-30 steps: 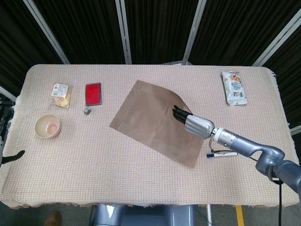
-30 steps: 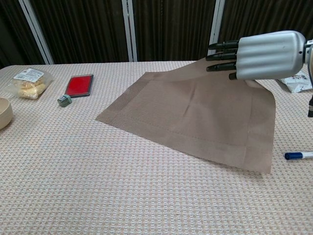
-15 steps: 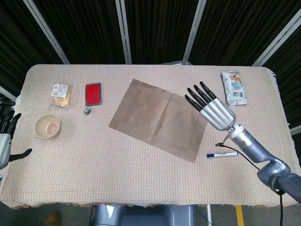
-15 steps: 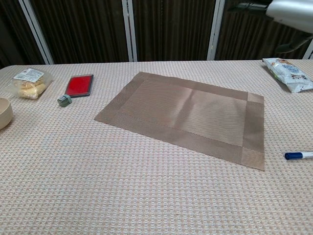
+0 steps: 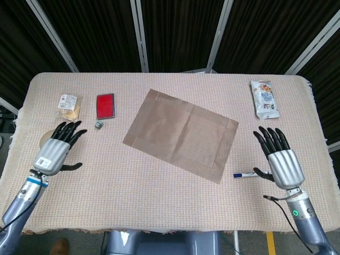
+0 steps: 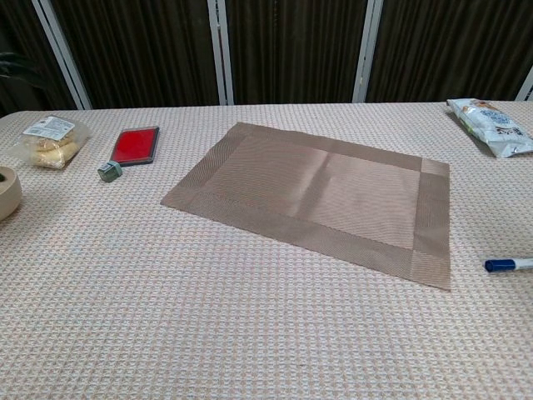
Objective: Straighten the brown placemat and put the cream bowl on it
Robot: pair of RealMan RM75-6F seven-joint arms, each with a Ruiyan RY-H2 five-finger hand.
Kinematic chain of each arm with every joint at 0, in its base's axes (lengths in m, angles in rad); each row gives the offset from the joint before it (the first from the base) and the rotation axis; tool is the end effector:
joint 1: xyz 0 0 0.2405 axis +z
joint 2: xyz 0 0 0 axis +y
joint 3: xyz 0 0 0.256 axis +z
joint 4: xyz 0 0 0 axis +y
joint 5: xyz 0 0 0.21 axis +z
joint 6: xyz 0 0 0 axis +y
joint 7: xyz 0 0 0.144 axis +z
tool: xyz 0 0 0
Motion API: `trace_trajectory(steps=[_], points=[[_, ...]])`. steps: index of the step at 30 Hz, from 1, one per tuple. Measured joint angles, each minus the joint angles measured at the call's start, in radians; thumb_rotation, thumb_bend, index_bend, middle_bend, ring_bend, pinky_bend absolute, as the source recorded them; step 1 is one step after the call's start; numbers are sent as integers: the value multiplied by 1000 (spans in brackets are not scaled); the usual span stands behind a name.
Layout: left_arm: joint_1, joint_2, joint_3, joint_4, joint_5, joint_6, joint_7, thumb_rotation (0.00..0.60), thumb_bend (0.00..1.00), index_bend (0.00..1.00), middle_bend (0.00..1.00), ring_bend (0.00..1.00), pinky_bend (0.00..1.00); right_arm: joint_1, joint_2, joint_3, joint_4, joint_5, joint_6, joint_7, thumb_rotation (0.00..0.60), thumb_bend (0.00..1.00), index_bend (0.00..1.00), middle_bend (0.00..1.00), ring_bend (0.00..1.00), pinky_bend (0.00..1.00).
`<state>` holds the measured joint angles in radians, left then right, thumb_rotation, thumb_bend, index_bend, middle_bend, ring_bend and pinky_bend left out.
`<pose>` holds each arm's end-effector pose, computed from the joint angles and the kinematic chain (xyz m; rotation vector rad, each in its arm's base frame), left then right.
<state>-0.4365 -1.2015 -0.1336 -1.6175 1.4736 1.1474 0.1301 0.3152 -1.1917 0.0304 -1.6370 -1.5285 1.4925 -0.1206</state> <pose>-0.2282 0.2890 0.1001 -1.7550 -0.8057 -0.9585 -0.2483 -0.2388 0.1307 1.5527 -0.7276 1.0690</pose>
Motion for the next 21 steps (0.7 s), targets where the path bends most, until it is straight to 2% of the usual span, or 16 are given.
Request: trace_trajectory(steps=[3,8,15,21], points=[[-62,-67,-22,61,-31,-71,4,600,4,228,0,0,0,-54,3,-34,-50,-15,44,0,600,0,0,0,0,0],[-137,-173,-52,164,-116,-156,37,600,8,280,0,0,0,-95,-22,-53,-52,-53,87,-48,600,0,0,0,0,0],[-220,-313,-72,337,-200,-242,81,600,37,333,0,0,0,-115,-50,-34,-31,-59,84,-95,600,0,0,0,0,0],[-277,-415,-81,501,-219,-284,53,600,93,340,0,0,0,-117,-54,-10,-15,-37,64,-94,600,0,0,0,0,0]])
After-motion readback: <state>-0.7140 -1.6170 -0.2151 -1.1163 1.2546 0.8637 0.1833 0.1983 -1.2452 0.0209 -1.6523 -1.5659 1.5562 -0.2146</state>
